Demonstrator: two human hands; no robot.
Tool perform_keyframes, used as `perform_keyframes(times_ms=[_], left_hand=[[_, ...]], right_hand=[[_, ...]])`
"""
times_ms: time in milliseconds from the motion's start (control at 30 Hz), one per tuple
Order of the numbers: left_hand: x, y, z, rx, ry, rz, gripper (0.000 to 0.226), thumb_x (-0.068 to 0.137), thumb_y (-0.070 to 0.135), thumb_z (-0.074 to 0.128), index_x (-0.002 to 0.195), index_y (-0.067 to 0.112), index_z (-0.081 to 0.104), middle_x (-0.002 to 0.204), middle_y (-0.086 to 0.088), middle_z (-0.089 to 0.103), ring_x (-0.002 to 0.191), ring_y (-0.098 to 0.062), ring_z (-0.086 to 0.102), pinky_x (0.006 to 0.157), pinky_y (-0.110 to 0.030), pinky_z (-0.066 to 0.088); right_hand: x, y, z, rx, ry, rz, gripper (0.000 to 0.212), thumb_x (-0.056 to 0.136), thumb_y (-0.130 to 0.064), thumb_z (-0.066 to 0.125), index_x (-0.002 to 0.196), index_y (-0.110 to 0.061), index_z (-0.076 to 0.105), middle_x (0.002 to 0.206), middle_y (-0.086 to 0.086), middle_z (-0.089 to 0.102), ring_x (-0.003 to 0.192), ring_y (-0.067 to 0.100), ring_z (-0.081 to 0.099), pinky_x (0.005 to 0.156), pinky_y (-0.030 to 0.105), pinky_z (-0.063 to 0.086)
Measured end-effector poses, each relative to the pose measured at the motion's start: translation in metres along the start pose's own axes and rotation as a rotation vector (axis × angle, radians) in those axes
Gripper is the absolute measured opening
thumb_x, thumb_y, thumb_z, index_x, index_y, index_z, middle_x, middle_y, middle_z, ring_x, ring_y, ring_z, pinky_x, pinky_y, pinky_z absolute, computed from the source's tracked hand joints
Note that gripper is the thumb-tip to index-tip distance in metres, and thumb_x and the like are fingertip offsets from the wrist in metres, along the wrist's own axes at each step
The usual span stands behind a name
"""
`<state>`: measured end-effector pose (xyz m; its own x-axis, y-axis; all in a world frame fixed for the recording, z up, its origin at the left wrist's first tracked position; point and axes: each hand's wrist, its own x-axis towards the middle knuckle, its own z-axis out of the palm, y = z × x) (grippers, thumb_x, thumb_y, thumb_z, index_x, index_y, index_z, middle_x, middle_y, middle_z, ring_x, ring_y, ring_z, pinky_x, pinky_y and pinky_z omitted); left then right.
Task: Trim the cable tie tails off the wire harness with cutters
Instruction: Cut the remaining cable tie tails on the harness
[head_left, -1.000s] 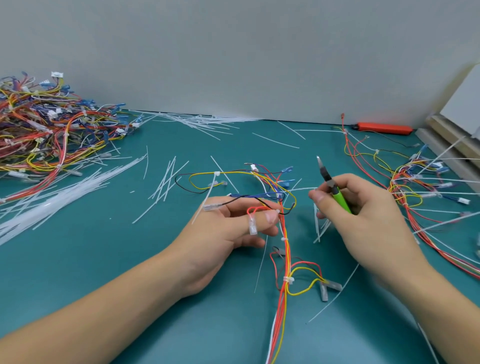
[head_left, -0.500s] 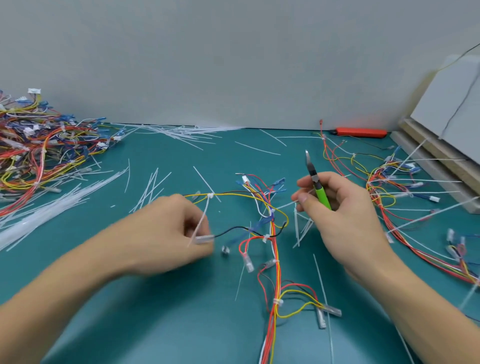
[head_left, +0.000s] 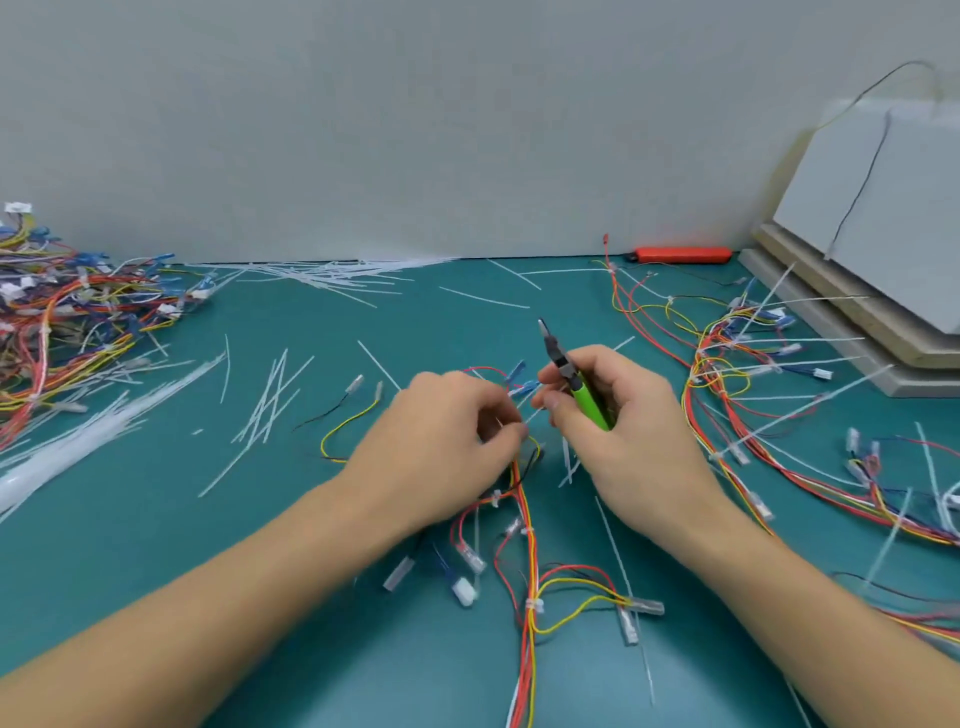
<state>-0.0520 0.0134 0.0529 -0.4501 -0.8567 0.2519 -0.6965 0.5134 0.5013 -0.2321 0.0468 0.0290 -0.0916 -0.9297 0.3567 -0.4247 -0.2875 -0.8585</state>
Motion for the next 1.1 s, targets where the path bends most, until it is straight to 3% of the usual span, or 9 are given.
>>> perform_keyframes(times_ms=[133, 267, 433, 600, 700, 867, 1000, 1100], left_hand=[[0.002, -0.009, 0.021, -0.083, 0.07, -0.11, 0.008, 0.083, 0.043, 0.069, 0.082, 0.035, 0.071, 0.067, 0.017, 0.067, 0.065, 0.0, 0.061, 0.065, -0.027, 0.053], [-0.001, -0.016, 0.025, -0.157, 0.113, -0.096, 0.003, 0.081, 0.037, 0.075, 0.078, 0.037, 0.074, 0.067, 0.031, 0.062, 0.059, 0.01, 0.053, 0.055, -0.011, 0.033], [0.001, -0.021, 0.027, -0.147, 0.076, -0.096, 0.007, 0.081, 0.041, 0.072, 0.075, 0.04, 0.07, 0.061, 0.036, 0.056, 0.053, 0.007, 0.05, 0.053, -0.022, 0.032], [0.003, -0.026, 0.031, -0.236, 0.097, -0.136, 0.005, 0.083, 0.039, 0.064, 0.078, 0.038, 0.063, 0.08, 0.024, 0.067, 0.054, 0.001, 0.053, 0.058, -0.026, 0.043], [0.003, -0.026, 0.032, -0.267, 0.128, -0.157, 0.011, 0.083, 0.041, 0.058, 0.077, 0.032, 0.06, 0.076, 0.02, 0.066, 0.051, -0.004, 0.054, 0.057, -0.028, 0.043], [0.008, -0.031, 0.031, -0.319, 0.159, -0.186, 0.034, 0.093, 0.042, 0.058, 0.067, 0.021, 0.061, 0.058, 0.012, 0.06, 0.048, -0.005, 0.046, 0.051, -0.024, 0.037], [0.013, -0.036, 0.021, -0.512, 0.024, -0.236, 0.016, 0.091, 0.028, 0.062, 0.077, 0.022, 0.067, 0.069, 0.009, 0.074, 0.054, -0.009, 0.062, 0.055, -0.023, 0.047], [0.015, -0.04, 0.013, -0.663, -0.105, -0.25, 0.007, 0.096, 0.023, 0.063, 0.09, 0.021, 0.066, 0.079, 0.001, 0.077, 0.052, -0.014, 0.06, 0.046, -0.024, 0.046]], right_hand=[[-0.002, 0.003, -0.003, -0.044, 0.002, -0.029, 0.018, 0.097, -0.016, 0.069, 0.095, -0.033, 0.065, 0.086, -0.004, 0.073, 0.079, 0.022, 0.066, 0.075, 0.036, 0.053], [-0.002, 0.001, 0.001, -0.029, 0.012, -0.033, 0.017, 0.096, -0.015, 0.071, 0.094, -0.032, 0.067, 0.085, -0.007, 0.072, 0.075, 0.016, 0.064, 0.071, 0.027, 0.052], [-0.002, 0.0, -0.001, -0.055, -0.008, -0.04, 0.012, 0.097, -0.02, 0.07, 0.096, -0.031, 0.067, 0.082, 0.0, 0.069, 0.074, 0.025, 0.06, 0.071, 0.038, 0.05], [0.0, -0.001, -0.011, -0.119, 0.025, -0.06, 0.007, 0.096, -0.027, 0.072, 0.1, -0.031, 0.068, 0.08, -0.009, 0.067, 0.071, 0.008, 0.057, 0.068, 0.018, 0.045], [0.004, -0.001, -0.023, -0.201, -0.017, -0.041, 0.009, 0.094, -0.036, 0.071, 0.099, -0.03, 0.068, 0.077, -0.007, 0.065, 0.069, 0.011, 0.054, 0.068, 0.023, 0.045], [0.005, 0.003, -0.034, -0.473, -0.229, 0.078, 0.02, 0.087, -0.051, 0.069, 0.09, -0.032, 0.064, 0.071, -0.006, 0.062, 0.066, 0.012, 0.052, 0.065, 0.025, 0.045], [0.003, 0.002, -0.034, -0.619, -0.298, 0.086, 0.023, 0.084, -0.058, 0.069, 0.089, -0.037, 0.062, 0.072, -0.012, 0.064, 0.071, 0.008, 0.056, 0.07, 0.032, 0.05], [0.003, 0.002, -0.033, -0.638, -0.274, 0.08, 0.017, 0.086, -0.053, 0.071, 0.089, -0.039, 0.062, 0.071, -0.014, 0.062, 0.069, 0.008, 0.055, 0.068, 0.033, 0.051]])
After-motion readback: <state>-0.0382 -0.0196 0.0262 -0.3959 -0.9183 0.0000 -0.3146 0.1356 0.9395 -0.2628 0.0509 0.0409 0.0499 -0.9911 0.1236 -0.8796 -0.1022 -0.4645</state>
